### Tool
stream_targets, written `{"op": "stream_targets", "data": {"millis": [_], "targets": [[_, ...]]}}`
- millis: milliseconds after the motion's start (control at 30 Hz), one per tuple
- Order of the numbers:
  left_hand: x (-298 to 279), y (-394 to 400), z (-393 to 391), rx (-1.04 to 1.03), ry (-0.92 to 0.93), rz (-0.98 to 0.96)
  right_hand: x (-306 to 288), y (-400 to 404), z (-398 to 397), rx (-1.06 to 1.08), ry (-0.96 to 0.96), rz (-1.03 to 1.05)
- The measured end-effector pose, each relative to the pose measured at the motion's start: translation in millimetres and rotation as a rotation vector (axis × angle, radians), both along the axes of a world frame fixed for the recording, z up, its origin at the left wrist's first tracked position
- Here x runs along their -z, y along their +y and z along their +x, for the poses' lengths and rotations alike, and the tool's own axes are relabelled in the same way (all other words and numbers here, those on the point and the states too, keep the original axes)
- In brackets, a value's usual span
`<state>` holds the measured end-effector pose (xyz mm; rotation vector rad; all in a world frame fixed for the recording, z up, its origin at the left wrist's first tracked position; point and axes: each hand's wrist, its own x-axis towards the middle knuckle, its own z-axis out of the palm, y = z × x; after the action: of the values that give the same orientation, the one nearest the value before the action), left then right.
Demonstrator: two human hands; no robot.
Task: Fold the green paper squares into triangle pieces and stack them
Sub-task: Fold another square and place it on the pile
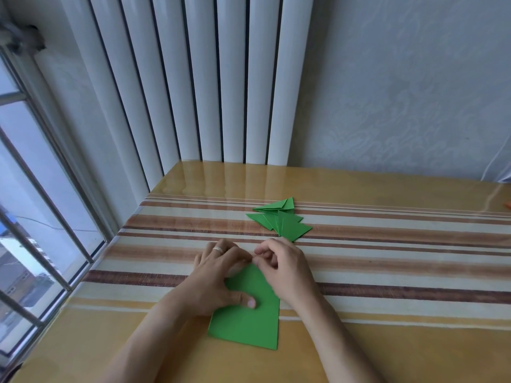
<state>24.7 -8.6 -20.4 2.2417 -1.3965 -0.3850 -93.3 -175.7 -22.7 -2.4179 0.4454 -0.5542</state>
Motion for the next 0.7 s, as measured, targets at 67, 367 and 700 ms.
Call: {"op": "stream_targets", "data": {"millis": [67, 367, 700], "targets": [[0.0, -0.3, 2.6, -0.023, 0.003, -0.033, 0.4, -0.2, 0.6, 0.011, 0.002, 0.010], [-2.4, 0.0, 2.6, -0.121, 0.100, -0.168, 1.1, 2.7, 2.6, -0.084, 0.070, 0.064], [-8.6, -3.4, -2.8, -0.346, 0.282, -0.487, -2.9, -2.3, 1.5, 0.028, -0.123, 0.373]]}}
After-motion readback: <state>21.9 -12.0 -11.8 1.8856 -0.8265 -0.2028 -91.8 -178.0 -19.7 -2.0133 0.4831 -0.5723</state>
